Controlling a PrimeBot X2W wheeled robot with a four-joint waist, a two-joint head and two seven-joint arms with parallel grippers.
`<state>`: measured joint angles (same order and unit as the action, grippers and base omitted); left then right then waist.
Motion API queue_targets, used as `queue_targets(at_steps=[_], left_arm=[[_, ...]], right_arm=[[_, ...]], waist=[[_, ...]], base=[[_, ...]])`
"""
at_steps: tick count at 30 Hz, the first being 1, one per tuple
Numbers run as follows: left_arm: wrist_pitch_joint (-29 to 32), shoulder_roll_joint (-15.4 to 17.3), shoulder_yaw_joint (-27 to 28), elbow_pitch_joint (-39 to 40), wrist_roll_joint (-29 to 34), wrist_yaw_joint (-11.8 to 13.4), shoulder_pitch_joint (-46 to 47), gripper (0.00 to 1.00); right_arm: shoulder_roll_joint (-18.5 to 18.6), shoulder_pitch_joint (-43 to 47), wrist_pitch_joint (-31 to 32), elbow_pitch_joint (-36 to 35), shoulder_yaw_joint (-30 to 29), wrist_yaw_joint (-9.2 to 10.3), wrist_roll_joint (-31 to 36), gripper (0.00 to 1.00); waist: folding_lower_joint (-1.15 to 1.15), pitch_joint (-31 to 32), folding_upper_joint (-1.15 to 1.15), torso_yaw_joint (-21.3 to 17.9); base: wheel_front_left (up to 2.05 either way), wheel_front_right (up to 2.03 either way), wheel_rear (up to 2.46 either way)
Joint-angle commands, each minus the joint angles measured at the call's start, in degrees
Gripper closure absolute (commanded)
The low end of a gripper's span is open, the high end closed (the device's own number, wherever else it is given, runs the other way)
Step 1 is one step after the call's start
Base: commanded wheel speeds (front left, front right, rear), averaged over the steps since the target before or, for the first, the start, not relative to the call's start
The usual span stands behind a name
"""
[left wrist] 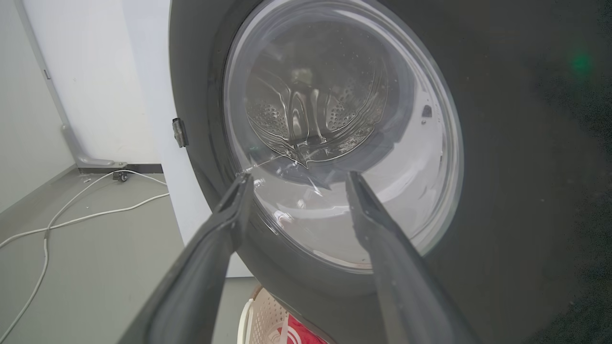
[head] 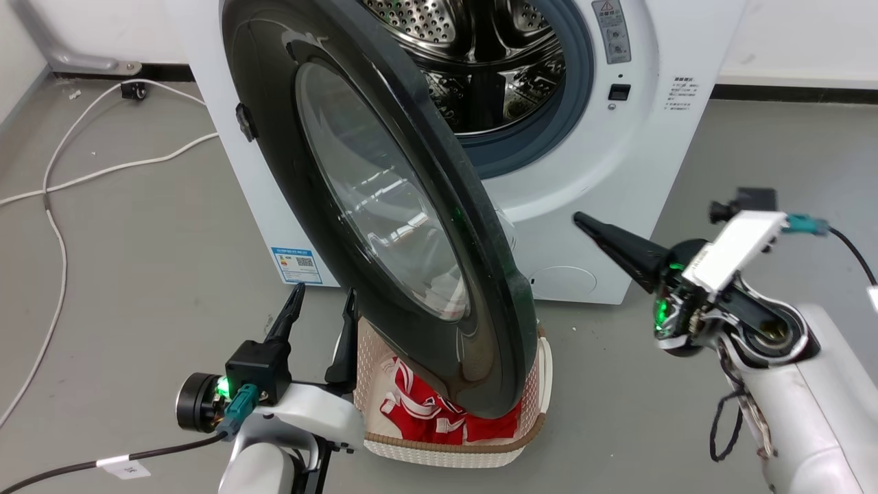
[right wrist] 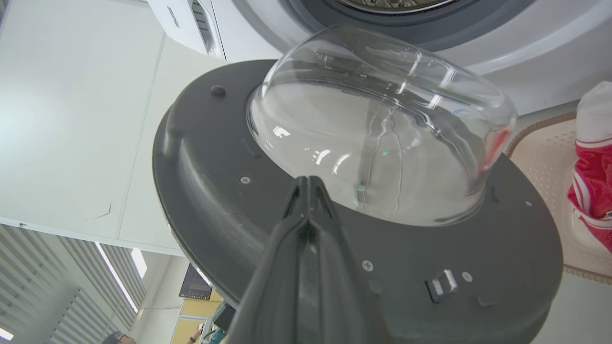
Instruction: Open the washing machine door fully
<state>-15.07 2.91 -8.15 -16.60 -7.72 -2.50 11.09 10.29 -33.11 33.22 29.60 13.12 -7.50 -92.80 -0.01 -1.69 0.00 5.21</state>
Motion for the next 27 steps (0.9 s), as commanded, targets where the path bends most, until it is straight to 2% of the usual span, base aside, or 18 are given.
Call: queue_targets(at_steps=[1,9,14,19,20,21,22,27], left_arm=[[-0.15,-0.03,0.27,-0.1,-0.01,0.21,-0.48,0.0],[-0.15,-0.03,0.99,-0.35,-0.14,0.55,-1.8,0.0],[-0.15,-0.03,1.61,-0.27,0.09,0.66,-2.65,0.0],[-0.15,-0.03,2.35,-0.37,0.18,0.61,-2.77,0.0],[-0.15,-0.04,2.47,-0.38,0.17,0.62,-2.79,0.0],[-0.15,-0.03,2.57,-0.41,0.14,0.63,-2.81,0.0],[-0.15,-0.02,2.78,-0.43,0.12,0.65,-2.82,0.0],[-0.15,-0.03,3.36,-0.31,0.15,0.7,-2.93,0.0]], right_arm=[[0.37,1.6,-1.34,-0.47,-0.82,0.02,-0.15,1.0],[2.37,12.19,-13.01,-5.91,-9.69,0.02,-1.35,1.0],[2.11,20.22,-17.6,-11.38,-13.73,0.02,-2.71,1.0],[1.02,27.3,-23.28,-15.87,-15.23,0.02,-0.11,1.0],[0.54,28.3,-24.48,-16.65,-15.14,0.02,0.59,0.69],[0.17,29.26,-25.94,-17.28,-15.11,0.02,1.67,0.06],[0.26,30.22,-27.49,-17.73,-14.81,0.02,3.65,0.0],[0.12,33.04,-34.57,-17.83,-12.56,0.02,14.89,0.0]], waist=[[0.01,0.28,0.0,-0.18],[0.01,1.81,0.0,-0.67],[0.01,2.11,0.0,-1.44],[0.01,2.31,0.0,-2.15],[0.01,2.35,0.0,-2.27],[0.01,2.4,0.0,-2.37],[0.01,2.45,0.0,-2.46],[0.01,2.73,0.0,-2.84]], base=[[0.0,0.0,0.0],[0.0,0.0,0.0],[0.0,0.0,0.0],[0.0,0.0,0.0],[0.0,0.0,0.0],[0.0,0.0,0.0],[0.0,0.0,0.0],[0.0,0.0,0.0]])
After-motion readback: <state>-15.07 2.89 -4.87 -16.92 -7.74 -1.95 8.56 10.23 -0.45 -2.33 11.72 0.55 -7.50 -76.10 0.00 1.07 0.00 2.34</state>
